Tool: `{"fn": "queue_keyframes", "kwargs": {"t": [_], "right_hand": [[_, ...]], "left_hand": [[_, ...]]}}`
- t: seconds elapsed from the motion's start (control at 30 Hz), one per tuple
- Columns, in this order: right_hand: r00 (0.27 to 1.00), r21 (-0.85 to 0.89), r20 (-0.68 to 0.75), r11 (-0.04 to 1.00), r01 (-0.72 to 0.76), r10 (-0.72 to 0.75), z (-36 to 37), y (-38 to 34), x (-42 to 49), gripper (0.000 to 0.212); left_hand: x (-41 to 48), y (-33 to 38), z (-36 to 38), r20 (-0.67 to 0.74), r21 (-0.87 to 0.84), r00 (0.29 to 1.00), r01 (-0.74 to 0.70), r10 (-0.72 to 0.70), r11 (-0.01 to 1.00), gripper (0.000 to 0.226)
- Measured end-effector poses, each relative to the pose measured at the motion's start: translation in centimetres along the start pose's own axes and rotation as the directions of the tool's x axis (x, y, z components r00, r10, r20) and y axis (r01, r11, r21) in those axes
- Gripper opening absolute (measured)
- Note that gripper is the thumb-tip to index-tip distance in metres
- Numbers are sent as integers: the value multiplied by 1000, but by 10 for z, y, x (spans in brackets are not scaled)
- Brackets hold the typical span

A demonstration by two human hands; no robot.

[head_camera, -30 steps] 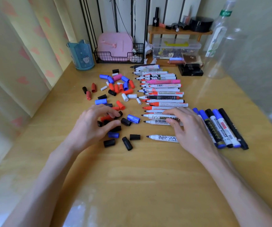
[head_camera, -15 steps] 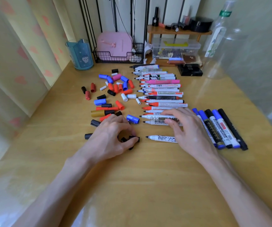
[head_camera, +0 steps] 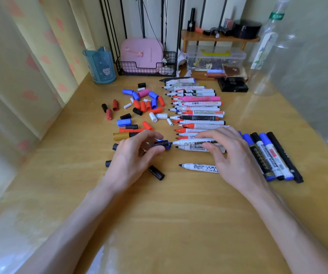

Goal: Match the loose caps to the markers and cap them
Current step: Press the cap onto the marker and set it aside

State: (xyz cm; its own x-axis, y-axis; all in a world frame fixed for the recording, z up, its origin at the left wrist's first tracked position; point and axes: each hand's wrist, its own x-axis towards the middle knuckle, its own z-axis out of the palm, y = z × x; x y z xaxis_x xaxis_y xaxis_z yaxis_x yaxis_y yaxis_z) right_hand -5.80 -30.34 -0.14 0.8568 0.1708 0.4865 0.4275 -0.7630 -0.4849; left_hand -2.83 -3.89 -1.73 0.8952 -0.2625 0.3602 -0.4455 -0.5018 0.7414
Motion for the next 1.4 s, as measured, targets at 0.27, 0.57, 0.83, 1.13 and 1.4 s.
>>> {"fn": "queue_keyframes", "kwargs": {"t": [0.27,0.57,0.83,1.13,1.4], "right_hand": [[1000,21,0,999,31,-31,2,-1,-2,23],[994,7,-6,994,110,-110,9,-1,-3,24],[985,59,-114,988,139,-132,12,-7,-4,48],[995,105,-73,991,79,-71,13,-9,-5,31],[997,33,-80,999,8,-5,6,-19,-1,19]], "left_hand": [[-1,9,1,28,6,999,-43,42,999,10],[-4,10,4,44,-58,997,-59,61,997,24],[-4,20,3,-12,-83,995,-101,100,991,14],[-2,18,1,-4,-37,991,-133,133,990,15],[7,18,13,-2,-77,995,-101,102,992,16]]}}
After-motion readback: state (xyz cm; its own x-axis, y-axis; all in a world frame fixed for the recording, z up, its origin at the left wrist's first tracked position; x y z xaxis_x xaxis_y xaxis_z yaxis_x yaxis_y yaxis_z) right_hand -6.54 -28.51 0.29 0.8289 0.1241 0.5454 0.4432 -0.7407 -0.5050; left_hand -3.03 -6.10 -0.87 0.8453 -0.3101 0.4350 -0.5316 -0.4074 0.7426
